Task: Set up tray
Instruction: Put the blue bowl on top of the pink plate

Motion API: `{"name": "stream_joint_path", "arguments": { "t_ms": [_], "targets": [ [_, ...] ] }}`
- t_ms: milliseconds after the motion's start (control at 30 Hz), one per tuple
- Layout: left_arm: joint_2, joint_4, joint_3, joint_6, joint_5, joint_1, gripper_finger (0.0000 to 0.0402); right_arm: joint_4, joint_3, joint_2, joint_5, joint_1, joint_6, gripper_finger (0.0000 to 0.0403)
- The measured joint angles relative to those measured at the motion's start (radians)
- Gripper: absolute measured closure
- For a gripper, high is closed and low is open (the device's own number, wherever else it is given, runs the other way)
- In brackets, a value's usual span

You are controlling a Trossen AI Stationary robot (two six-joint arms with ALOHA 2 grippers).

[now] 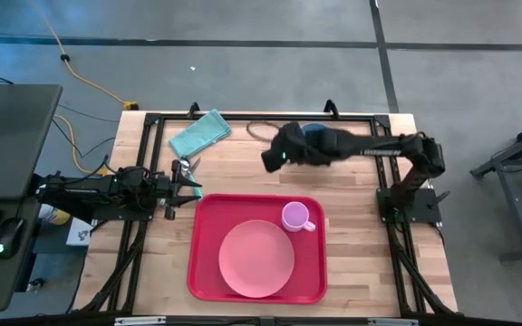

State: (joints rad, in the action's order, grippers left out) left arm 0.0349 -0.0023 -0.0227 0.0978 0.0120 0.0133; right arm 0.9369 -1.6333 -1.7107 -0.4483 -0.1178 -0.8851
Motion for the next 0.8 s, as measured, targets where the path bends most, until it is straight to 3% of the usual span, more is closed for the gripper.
{"name": "stream_joint_path", "arguments": {
  "t_ms": [167, 300, 500, 800],
  "targets": [
    [0.000, 0.000, 0.000, 0.001, 0.006, 0.000, 0.0208, 0.052, 0.000, -0.002, 0.082, -0.146, 0.133, 0.0144],
    [0.000, 0.000, 0.000, 0.001, 0.005, 0.000, 0.0208, 0.082, 0.000, -0.003, 0.208, -0.271, 0.212, 0.0109],
    [0.000, 0.011, 0.000, -0.045, 0.003, 0.000, 0.0208, 0.105, 0.000, -0.025, 0.397, -0.383, 0.280, 0.0090],
    [0.000, 0.010, 0.000, -0.053, -0.003, 0.000, 0.0208, 0.251, 0.000, -0.119, 0.379, -0.423, 0.443, 0.0089]
  ]
}}
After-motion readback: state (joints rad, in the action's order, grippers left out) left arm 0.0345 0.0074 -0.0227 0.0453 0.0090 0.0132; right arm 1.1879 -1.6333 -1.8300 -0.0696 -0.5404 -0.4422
